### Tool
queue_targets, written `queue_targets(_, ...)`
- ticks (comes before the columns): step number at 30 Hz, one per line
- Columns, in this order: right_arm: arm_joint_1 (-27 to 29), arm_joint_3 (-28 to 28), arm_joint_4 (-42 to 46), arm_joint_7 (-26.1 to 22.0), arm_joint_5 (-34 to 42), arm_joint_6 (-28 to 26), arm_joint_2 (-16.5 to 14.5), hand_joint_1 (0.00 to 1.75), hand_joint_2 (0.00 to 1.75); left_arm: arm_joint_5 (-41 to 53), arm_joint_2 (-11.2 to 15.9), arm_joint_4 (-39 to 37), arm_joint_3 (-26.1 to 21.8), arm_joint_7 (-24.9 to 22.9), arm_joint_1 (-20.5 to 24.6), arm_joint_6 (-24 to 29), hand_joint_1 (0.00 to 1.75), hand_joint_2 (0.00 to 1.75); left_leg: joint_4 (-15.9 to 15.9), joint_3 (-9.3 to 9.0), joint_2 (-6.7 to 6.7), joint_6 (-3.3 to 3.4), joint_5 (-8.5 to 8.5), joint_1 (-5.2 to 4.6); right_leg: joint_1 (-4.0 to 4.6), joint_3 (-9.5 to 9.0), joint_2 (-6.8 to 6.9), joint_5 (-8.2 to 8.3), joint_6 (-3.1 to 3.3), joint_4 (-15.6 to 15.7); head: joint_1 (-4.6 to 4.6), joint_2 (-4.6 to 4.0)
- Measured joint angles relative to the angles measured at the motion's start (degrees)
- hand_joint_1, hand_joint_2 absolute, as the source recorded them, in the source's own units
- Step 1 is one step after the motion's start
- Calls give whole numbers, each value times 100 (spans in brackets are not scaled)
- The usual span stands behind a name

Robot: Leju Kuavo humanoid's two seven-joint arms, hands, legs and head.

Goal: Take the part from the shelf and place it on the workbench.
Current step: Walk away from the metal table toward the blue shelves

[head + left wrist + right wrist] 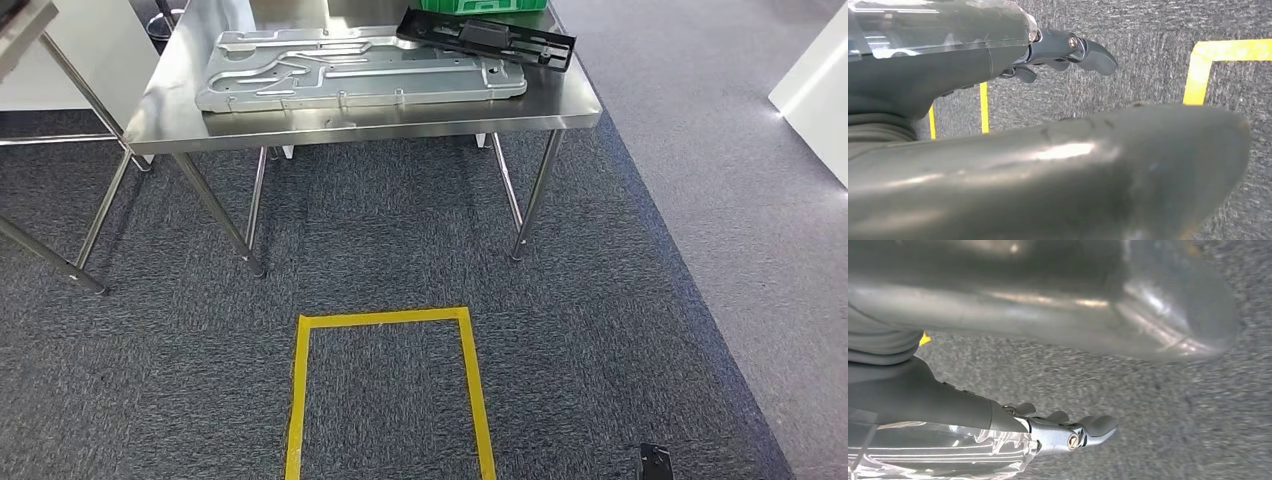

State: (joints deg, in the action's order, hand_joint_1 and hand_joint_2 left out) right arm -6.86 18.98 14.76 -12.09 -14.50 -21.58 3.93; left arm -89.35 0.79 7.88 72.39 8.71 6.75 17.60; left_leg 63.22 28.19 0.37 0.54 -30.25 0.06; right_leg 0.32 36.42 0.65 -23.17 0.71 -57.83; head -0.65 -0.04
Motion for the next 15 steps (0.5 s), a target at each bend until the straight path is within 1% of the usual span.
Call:
queue_targets(1,1,1,-14,25,-7,8,-11,0,0,1,3,-1,-13,19,15,9,0,0,-389,-261,0,28,-103,-18,2,46,2,49,-24,-31,2,0)
queue_targets(2,2,3,-28,48,-11,16,-26,0,0,2,5,-1,-26,39,27,17,0,0,-652,-416,0,56,-197,-33,-3,70,7,102,-56,-43,4,0)
queue_targets(3,6,7,-45,66,-13,21,-40,0,0,4,3,-1,-37,56,31,22,0,0,-773,-449,0,79,-212,-40,-9,82,13,163,-91,-36,6,0)
queue_targets(4,16,12,-65,77,-13,24,-53,0,0,7,-7,0,-43,66,29,23,0,0,-787,-411,10,110,-160,-35,-24,97,8,197,-125,-33,3,0)
queue_targets(5,32,16,-85,97,-17,26,-70,0,0,8,-16,0,-44,68,25,25,0,0,-800,-357,19,148,-84,-25,-36,127,-5,126,-160,-71,1,0)
queue_targets(6,51,20,-104,121,-24,27,-86,0,0,9,-25,-1,-44,64,19,27,0,0,-813,-287,30,180,0,-12,-48,177,-21,-56,-192,-190,4,0)
queue_targets(7,68,21,-121,147,-36,28,-99,0,0,9,-32,-1,-45,58,13,30,0,0,-820,-198,39,205,85,1,-68,249,-36,-353,-223,-428,8,0)
queue_targets(8,80,21,-135,170,-52,35,-115,0,0,9,-31,-1,-45,51,8,33,0,0,-816,-99,39,218,164,0,-84,331,-42,-687,-256,-763,15,0)
queue_targets(9,85,21,-150,192,-68,50,-130,0,0,8,-29,-1,-46,40,4,37,0,0,-807,-1,41,217,243,1,-104,399,-42,-932,-287,-1134,21,0)
queue_targets(10,87,21,-163,214,-85,74,-150,0,0,7,-27,-1,-47,23,2,42,0,0,-791,105,43,207,320,2,-125,429,-42,-1035,-317,-1460,21,0)
queue_targets(11,89,21,-175,235,-101,105,-170,0,0,5,-25,-1,-49,2,0,48,0,0,-768,211,44,192,390,5,-147,394,-41,-978,-341,-1646,21,0)
queue_targets(12,89,21,-184,254,-118,139,-190,0,0,3,-24,-1,-51,-19,-1,53,0,0,-736,320,45,171,453,11,-169,268,-41,-815,-359,-1642,21,0)
queue_targets(13,88,21,-191,267,-134,173,-208,0,0,2,-24,-1,-54,-35,-3,59,0,0,-698,428,44,146,507,18,-192,43,-41,-641,-372,-1443,21,0)
queue_targets(14,82,20,-197,275,-150,201,-227,0,0,1,-24,-1,-58,-43,-2,63,0,0,-653,519,43,116,552,21,-212,-281,-44,-563,-379,-1072,21,0)
queue_targets(15,71,19,-200,285,-162,227,-244,0,0,1,-22,-1,-63,-46,-1,66,0,0,-603,597,42,83,591,20,-215,-636,-52,-597,-370,-598,19,0)
